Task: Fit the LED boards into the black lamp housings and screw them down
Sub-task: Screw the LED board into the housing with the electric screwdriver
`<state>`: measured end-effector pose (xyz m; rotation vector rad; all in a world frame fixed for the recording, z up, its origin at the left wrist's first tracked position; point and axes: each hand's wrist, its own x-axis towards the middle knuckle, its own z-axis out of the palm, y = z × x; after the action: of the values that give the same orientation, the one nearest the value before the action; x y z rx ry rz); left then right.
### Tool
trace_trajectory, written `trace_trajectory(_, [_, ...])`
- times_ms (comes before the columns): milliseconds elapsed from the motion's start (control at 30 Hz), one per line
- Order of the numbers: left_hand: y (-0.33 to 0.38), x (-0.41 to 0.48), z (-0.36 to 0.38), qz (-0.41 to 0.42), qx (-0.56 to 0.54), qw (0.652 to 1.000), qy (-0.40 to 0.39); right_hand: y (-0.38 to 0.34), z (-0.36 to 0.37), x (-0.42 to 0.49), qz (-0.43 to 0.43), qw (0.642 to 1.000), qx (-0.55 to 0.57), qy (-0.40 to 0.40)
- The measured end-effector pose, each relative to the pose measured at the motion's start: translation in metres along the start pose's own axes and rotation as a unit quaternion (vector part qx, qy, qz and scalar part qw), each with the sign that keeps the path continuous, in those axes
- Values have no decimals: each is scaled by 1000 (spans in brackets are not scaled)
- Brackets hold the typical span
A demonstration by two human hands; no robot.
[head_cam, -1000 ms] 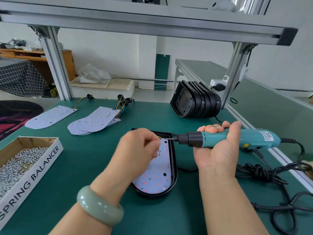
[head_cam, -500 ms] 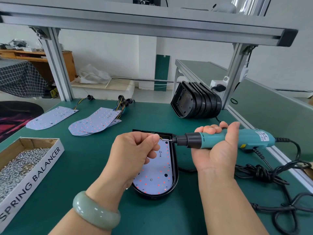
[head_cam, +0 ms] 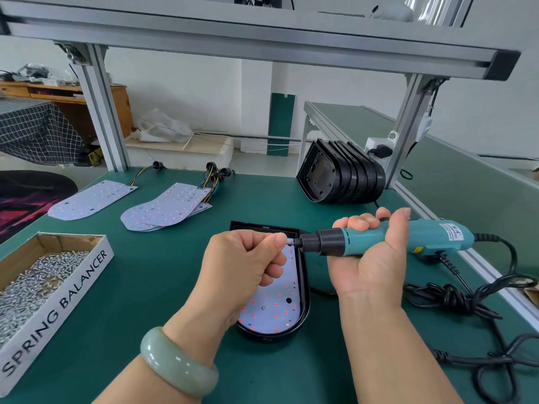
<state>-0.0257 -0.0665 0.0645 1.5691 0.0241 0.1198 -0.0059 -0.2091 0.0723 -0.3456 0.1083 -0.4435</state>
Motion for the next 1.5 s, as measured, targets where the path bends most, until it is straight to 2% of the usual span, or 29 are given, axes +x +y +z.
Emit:
trace_trajectory(367, [1, 4, -8, 38, 7, 999, -35, 0, 0, 1, -15, 1000, -2, 2])
trace_trajectory(500, [4, 15, -24, 29, 10, 998, 49, -3, -1, 3, -22, 1000, 3, 7])
trace_trajectory(567, [-2, 24, -35, 27, 111, 985, 126, -4, -2, 4, -25, 1000, 0, 10])
trace_trajectory(600, [-6, 26, -41, 10, 187, 972, 139, -4, -2, 5, -25, 1000, -1, 9])
trace_trajectory(667, [-13, 26, -44, -52, 294, 951, 77, -3, -2, 5, -27, 1000, -6, 5])
trace_trajectory(733, [-20, 24, -39, -94, 301, 949, -26, -1, -2, 5, -33, 999, -25, 4])
trace_trajectory(800, [-25, 25, -32, -106, 292, 948, -65, 1, 0, 7, -45, 998, -52, 1])
trace_trajectory(1033, [-29, 33, -22, -122, 342, 927, -92, 28, 19, 23, -73, 981, -176, -33])
trace_trajectory(1300, [-30, 35, -23, -122, 320, 934, -100, 60, 28, 37, -87, 950, -283, -99])
trace_trajectory(1500, [-35, 37, -22, -110, 323, 935, -98, 64, 31, 42, -87, 937, -314, -126])
